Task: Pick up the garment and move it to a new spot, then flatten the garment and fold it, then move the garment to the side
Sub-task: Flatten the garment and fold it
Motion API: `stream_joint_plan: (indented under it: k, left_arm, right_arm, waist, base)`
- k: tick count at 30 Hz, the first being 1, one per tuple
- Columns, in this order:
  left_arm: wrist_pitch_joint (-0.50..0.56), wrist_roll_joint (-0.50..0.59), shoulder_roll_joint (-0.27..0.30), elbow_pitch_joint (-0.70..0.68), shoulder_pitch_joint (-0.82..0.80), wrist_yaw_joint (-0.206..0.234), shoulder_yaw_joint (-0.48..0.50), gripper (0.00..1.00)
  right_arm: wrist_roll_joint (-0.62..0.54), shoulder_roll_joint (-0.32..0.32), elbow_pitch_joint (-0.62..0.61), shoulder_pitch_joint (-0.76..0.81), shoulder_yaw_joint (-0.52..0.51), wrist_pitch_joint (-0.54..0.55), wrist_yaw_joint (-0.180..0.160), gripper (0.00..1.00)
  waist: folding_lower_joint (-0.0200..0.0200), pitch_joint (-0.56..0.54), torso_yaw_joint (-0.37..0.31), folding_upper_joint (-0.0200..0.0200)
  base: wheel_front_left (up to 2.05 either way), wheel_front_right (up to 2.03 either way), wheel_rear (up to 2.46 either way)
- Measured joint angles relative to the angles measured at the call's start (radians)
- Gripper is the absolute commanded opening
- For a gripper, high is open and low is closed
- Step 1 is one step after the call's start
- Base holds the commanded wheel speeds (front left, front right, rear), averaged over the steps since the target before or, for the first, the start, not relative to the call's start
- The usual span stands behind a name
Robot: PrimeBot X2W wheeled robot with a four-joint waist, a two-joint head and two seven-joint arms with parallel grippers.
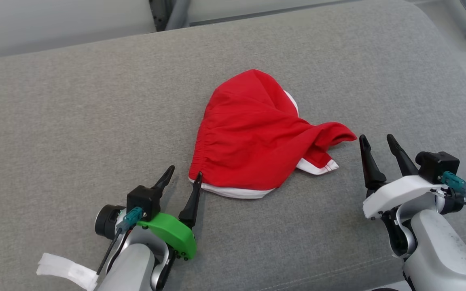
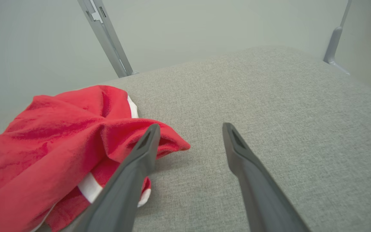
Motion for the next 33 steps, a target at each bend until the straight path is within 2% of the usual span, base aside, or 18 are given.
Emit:
stream_joint_plan:
  k: [8,9,10,11,13,17,23,33]
  left_arm:
    - [0.0,-0.082,-0.001,0.095,-0.062,0.0,-0.05,1.0]
    - [0.0,-0.087,-0.001,0.101,-0.066,-0.001,-0.054,0.87]
    - [0.0,-0.087,-0.001,0.1,-0.072,-0.001,-0.053,0.53]
    - [0.0,-0.086,0.0,0.092,-0.078,-0.001,-0.05,0.53]
    - [0.0,-0.073,0.0,0.066,-0.082,-0.001,-0.047,0.0]
    - [0.0,-0.054,0.0,0.027,-0.077,-0.002,-0.038,0.0]
    - [0.0,-0.024,0.0,-0.171,-0.005,-0.002,0.034,0.0]
    - [0.0,0.007,0.001,-0.201,0.128,-0.002,0.109,0.0]
  right_arm:
    - [-0.032,0.014,-0.013,0.015,0.001,0.0,0.0,1.0]
    - [-0.032,0.015,-0.013,0.015,0.0,0.0,0.0,1.0]
    - [-0.032,0.018,-0.014,0.015,-0.001,0.0,0.0,1.0]
    - [-0.032,0.02,-0.015,0.015,-0.002,0.0,0.0,1.0]
    - [-0.032,0.022,-0.016,0.015,-0.002,0.0,0.0,1.0]
    - [-0.031,0.024,-0.016,0.017,-0.001,0.0,0.0,1.0]
    - [-0.022,0.02,-0.009,0.058,-0.021,0.0,0.0,1.0]
    - [-0.012,0.034,0.001,0.076,-0.007,0.0,0.0,1.0]
  waist:
    - [0.0,0.051,-0.069,0.0]
    - [0.0,0.055,-0.073,0.0]
    - [0.0,0.059,-0.077,0.0]
    - [0.0,0.062,-0.079,0.0]
    - [0.0,0.064,-0.077,0.0]
    - [0.0,0.062,-0.065,0.0]
    - [0.0,0.045,0.006,0.0]
    - [0.0,0.013,0.167,0.0]
  base:
    - [0.0,0.0,0.0]
    - [0.0,0.0,0.0]
    - [0.0,0.0,0.0]
    - [0.0,0.0,0.0]
    - [0.0,0.0,0.0]
    - [0.0,0.0,0.0]
    - [0.0,0.0,0.0]
    - [0.0,0.0,0.0]
